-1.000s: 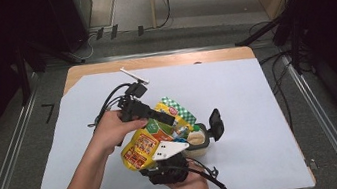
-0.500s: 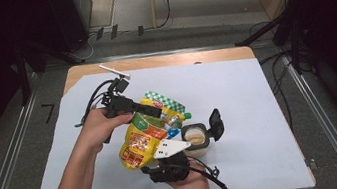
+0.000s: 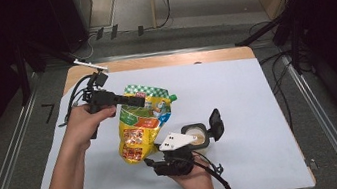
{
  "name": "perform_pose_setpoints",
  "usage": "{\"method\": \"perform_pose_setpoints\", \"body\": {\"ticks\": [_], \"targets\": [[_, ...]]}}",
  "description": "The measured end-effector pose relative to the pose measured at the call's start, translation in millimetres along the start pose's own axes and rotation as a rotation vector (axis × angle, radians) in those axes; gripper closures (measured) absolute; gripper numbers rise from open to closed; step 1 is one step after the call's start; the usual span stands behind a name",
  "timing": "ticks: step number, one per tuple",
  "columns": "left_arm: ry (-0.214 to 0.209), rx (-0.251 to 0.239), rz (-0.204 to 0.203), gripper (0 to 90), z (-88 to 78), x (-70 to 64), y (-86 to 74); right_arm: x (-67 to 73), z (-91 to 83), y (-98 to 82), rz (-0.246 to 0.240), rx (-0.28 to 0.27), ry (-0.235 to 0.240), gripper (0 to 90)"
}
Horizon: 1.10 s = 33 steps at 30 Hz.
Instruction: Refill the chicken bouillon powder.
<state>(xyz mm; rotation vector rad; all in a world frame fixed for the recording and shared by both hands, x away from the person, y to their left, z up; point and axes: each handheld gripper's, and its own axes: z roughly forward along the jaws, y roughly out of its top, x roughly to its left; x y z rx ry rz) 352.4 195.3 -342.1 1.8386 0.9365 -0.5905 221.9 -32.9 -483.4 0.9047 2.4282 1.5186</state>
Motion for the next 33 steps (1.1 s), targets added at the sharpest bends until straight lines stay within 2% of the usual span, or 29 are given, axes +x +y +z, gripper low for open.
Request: {"method": "perform_pose_setpoints", "body": {"ticks": [4, 10, 19, 24, 27, 30, 33], "targets": [[0.009, -0.039, 0.002, 89.1, -9.1, 1.8, -0.1, -3.2, -3.3, 3.5, 0.006, -0.012, -0.003, 48.3], [0.009, -0.068, 0.016, 89.1, -15.4, 7.4, 0.2, -5.6, -5.0, 5.2, 0.012, -0.009, -0.005, 47.9], [0.015, -0.115, -0.001, 89.6, -28.3, 14.6, -1.3, -9.8, -6.9, 6.2, 0.020, -0.017, -0.023, 48.2], [0.075, -0.116, -0.003, 89.8, -30.1, 19.6, -1.8, -11.4, -9.1, 7.3, 0.026, -0.030, -0.019, 48.1], [0.094, -0.153, -0.010, 89.9, -34.5, 30.3, -2.3, -11.0, -9.3, 7.4, 0.028, -0.028, -0.017, 48.1], [0.096, -0.188, -0.017, 90.0, -39.1, 37.7, -2.6, -10.4, -8.9, 7.4, 0.027, -0.026, -0.013, 48.1], [0.129, -0.209, 0.000, 90.0, -39.7, 37.6, -2.0, -9.3, -8.2, 7.4, 0.022, -0.024, -0.010, 48.1]]}}
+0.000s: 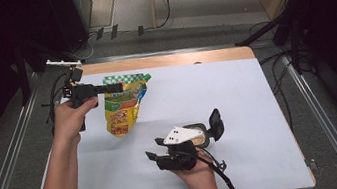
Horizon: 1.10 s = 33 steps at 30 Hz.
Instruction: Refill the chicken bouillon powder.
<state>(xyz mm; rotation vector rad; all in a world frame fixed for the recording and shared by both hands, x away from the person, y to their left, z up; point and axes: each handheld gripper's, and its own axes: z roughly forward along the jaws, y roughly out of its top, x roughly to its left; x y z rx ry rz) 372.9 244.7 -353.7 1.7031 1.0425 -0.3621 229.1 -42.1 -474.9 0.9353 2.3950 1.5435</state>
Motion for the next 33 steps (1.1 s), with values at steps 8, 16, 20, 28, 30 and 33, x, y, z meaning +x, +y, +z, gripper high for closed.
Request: {"method": "perform_pose_setpoints", "body": {"ticks": [8, 16, 20, 28, 30, 33], "targets": [[0.025, -0.039, 0.065, 89.9, 4.5, -3.3, -0.2, 2.2, 0.2, -0.2, -0.011, 0.003, 0.005, 48.3], [0.036, 0.010, 0.026, 87.7, 9.1, 12.5, -4.7, 3.0, -0.6, 0.5, -0.013, 0.002, 0.005, 48.4], [0.028, 0.010, 0.024, 85.4, 0.3, 14.9, -5.0, 3.1, -0.8, 0.5, -0.014, 0.002, 0.006, 48.4], [0.094, 0.031, 0.043, 78.3, -4.8, 10.8, -6.2, 6.3, 1.3, -0.6, -0.029, 0.015, 0.010, 48.5], [0.110, 0.038, 0.051, 76.3, -4.9, 8.0, -5.8, 6.7, 1.5, -0.6, -0.030, 0.016, 0.010, 48.6], [0.119, 0.043, 0.066, 73.7, -5.9, 3.6, -5.0, 6.6, 1.2, -0.4, -0.028, 0.016, 0.013, 49.2]]}}
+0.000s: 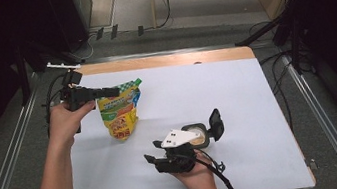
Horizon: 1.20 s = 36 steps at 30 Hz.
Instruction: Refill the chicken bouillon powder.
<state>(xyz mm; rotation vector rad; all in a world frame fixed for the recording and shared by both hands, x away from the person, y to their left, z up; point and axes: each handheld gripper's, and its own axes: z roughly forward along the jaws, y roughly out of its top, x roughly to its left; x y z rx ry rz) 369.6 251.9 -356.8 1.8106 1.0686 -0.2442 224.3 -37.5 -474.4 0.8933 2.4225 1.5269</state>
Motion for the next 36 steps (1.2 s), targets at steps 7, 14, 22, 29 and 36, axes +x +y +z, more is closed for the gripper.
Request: {"method": "perform_pose_setpoints", "body": {"ticks": [7, 14, 22, 29, 36], "targets": [[0.015, -0.010, 0.010, 65.3, -7.7, -7.6, 2.1, -2.0, -0.8, 1.1, 0.013, 0.016, 0.019, 49.7], [0.051, -0.063, 0.015, 64.8, -22.4, -8.6, 2.2, -1.3, -4.8, 4.3, 0.014, 0.018, 0.030, 52.2], [0.070, -0.093, -0.004, 58.4, -37.8, -8.3, 1.9, -1.1, -11.4, 11.8, 0.025, 0.044, 0.065, 54.0], [0.080, -0.107, -0.014, 53.8, -48.3, -5.4, 0.0, -1.9, -15.2, 16.0, 0.033, 0.057, 0.088, 54.3], [0.114, -0.117, -0.038, 53.3, -58.5, 6.4, -4.6, -6.4, -17.1, 18.5, 0.042, 0.085, 0.107, 54.1]]}}
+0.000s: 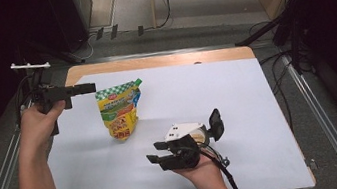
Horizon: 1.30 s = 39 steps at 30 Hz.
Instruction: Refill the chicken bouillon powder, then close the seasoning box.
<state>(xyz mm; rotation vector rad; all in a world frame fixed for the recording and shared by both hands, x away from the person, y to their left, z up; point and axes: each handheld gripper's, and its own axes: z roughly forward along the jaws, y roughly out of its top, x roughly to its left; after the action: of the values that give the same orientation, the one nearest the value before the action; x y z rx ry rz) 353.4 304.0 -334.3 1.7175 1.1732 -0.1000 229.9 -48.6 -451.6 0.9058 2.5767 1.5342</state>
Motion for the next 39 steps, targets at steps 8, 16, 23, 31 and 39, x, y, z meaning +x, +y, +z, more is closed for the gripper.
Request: {"method": "perform_pose_setpoints", "body": {"ticks": [8, 16, 23, 31, 39], "targets": [[0.026, 0.026, -0.032, 46.6, 7.4, 17.7, -6.0, -3.6, -9.4, 5.7, -0.006, -0.008, -0.010, 54.6], [0.042, 0.046, -0.045, 42.5, 14.1, 25.9, -10.9, -8.5, -19.9, 11.4, -0.001, -0.019, -0.011, 56.8], [0.062, 0.059, -0.047, 39.7, 21.1, 33.2, -15.1, -14.9, -34.5, 18.0, 0.010, -0.030, -0.020, 61.8], [0.060, 0.062, -0.054, 38.3, 27.1, 39.0, -18.5, -21.6, -56.5, 26.2, 0.005, -0.047, -0.038, 69.0], [0.070, 0.093, -0.045, 36.3, 38.7, 41.3, -22.1, -30.8, -79.3, 32.3, -0.002, -0.060, -0.060, 79.5]]}}
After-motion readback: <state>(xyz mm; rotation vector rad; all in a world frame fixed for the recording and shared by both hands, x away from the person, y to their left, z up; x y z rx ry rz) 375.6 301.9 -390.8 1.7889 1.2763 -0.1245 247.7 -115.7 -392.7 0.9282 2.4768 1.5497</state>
